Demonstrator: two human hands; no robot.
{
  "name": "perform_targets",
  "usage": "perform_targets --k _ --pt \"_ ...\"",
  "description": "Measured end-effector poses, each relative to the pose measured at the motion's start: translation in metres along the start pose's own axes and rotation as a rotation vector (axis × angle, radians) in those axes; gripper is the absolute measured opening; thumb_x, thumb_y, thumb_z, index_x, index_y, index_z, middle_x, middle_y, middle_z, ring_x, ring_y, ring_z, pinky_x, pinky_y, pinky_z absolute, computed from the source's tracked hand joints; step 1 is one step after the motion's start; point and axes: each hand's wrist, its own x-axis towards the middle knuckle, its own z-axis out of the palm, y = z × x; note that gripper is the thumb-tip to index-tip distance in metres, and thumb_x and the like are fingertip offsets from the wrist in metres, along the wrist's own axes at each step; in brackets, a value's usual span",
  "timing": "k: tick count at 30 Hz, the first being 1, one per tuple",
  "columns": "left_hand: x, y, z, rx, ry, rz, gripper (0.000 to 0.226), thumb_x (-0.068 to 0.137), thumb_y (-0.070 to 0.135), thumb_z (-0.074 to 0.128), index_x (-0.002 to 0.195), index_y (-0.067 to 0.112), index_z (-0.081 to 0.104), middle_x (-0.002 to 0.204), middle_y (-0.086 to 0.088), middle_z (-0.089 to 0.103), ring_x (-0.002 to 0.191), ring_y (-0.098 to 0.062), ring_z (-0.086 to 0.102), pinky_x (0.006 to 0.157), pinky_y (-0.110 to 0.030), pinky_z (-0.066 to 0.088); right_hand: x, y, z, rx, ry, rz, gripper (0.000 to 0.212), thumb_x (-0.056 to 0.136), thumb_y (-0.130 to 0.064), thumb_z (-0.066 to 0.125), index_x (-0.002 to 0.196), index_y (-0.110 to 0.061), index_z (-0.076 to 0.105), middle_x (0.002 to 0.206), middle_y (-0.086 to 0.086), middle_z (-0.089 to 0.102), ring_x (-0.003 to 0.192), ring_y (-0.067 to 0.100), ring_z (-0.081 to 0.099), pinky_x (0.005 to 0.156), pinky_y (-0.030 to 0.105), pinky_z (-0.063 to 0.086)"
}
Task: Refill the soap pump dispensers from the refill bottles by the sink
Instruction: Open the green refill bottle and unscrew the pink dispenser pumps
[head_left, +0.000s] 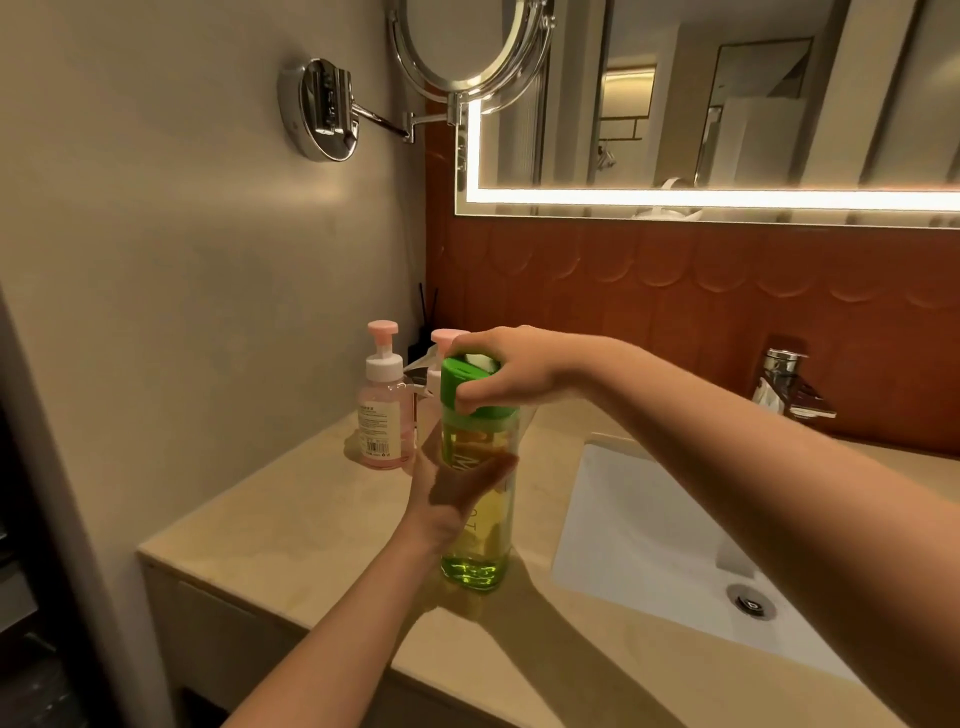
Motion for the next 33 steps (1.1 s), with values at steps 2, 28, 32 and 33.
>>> perform_targets --k 2,28,32,33 --pt "-0.002 0.003 0.001 0.016 -0.013 0.001 0.086 0.034 0.066 0.081 0.106 0.028 0.053 0.086 0.017 0.069 0.083 -0.002 0.066 0.067 -0.02 0.054 0.0 -0.009 -0.01 -0.042 -0.133 0.024 0.054 0.089 -0.023 0.058 0.138 -0.028 0.037 0.124 0.002 0.044 0.111 0.021 0.047 0.083 0.031 0.047" --pt "-0.004 -0.004 -0.003 0.116 -0.006 -0.097 0.09 0.031 0.072 0.075 0.11 0.037 0.048 0.1 0.013 0.065 0.091 -0.002 0.064 0.082 -0.027 0.053 0.007 -0.037 -0.003 -0.613 0.108 0.337 0.069 0.073 -0.081 0.036 0.099 -0.02 0.055 0.075 0.001 0.053 0.062 0.015 0.048 0.051 0.024 0.035" --pt "-0.002 -0.003 -0.002 0.093 0.003 -0.069 0.093 0.03 0.075 0.075 0.11 0.034 0.05 0.095 0.014 0.068 0.088 0.0 0.065 0.07 -0.016 0.051 0.008 -0.035 -0.007 -0.485 0.033 0.259 0.055 0.086 -0.06 0.049 0.116 -0.014 0.054 0.089 0.004 0.056 0.078 0.018 0.055 0.059 0.025 0.044" --pt "-0.002 -0.003 -0.001 0.082 0.002 -0.062 0.093 0.03 0.074 0.076 0.11 0.034 0.05 0.094 0.014 0.068 0.088 0.0 0.065 0.071 -0.017 0.051 0.006 -0.036 -0.013 -0.426 -0.057 0.244 0.05 0.089 -0.051 0.052 0.123 -0.014 0.05 0.101 0.006 0.055 0.087 0.019 0.055 0.062 0.025 0.047"
